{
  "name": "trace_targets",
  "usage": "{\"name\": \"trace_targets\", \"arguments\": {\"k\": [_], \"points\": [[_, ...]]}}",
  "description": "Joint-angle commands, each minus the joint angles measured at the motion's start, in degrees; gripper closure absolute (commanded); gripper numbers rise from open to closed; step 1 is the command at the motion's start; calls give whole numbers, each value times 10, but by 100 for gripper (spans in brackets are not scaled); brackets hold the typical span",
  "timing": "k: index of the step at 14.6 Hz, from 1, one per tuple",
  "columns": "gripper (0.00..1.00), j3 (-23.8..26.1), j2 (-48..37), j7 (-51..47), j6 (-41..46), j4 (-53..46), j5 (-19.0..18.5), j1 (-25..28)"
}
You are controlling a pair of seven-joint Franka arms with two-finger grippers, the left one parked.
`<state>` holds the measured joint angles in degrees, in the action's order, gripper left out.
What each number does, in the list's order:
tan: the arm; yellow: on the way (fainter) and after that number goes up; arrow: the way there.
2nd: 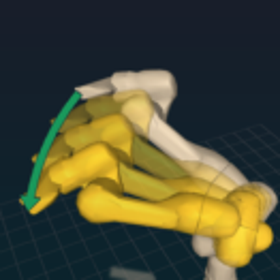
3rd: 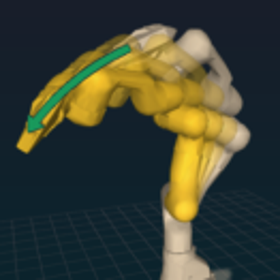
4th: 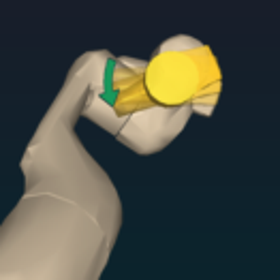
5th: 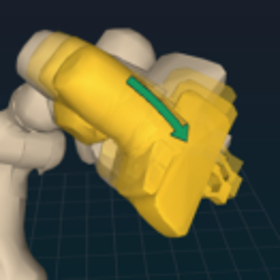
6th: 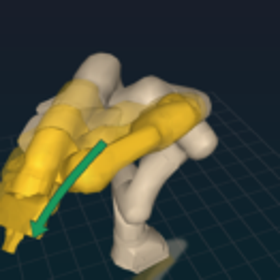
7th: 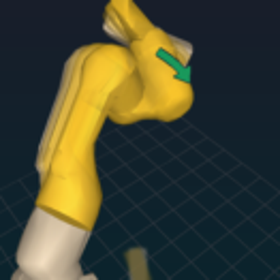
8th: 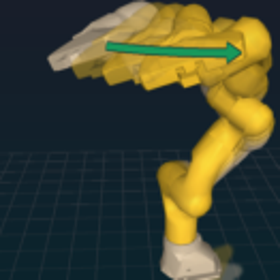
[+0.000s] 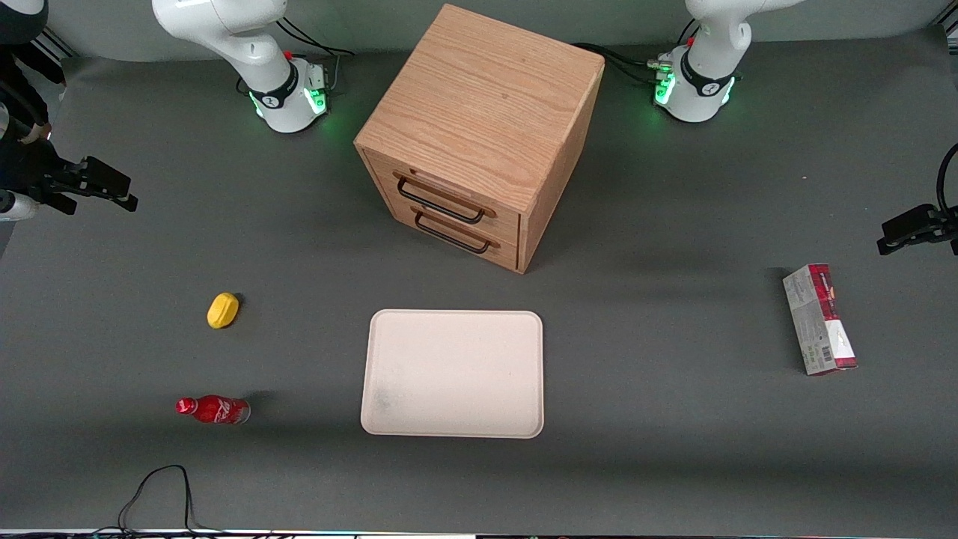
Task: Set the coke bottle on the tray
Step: 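Move the right gripper out toward the red Coca-Cola bottle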
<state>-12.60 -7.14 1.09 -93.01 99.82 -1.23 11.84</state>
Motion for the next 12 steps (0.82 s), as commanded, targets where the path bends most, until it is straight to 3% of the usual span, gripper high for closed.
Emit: {"name": "trace_targets", "arguments": {"k": [1, 7, 11, 12], "points": [[0, 3, -6, 8, -5, 7, -15, 4], [0, 3, 6, 8, -6, 2, -9, 5], [0, -1, 129, 10, -4, -138, -5, -1], [0, -3, 168, 10, -5, -176, 10, -12]]}}
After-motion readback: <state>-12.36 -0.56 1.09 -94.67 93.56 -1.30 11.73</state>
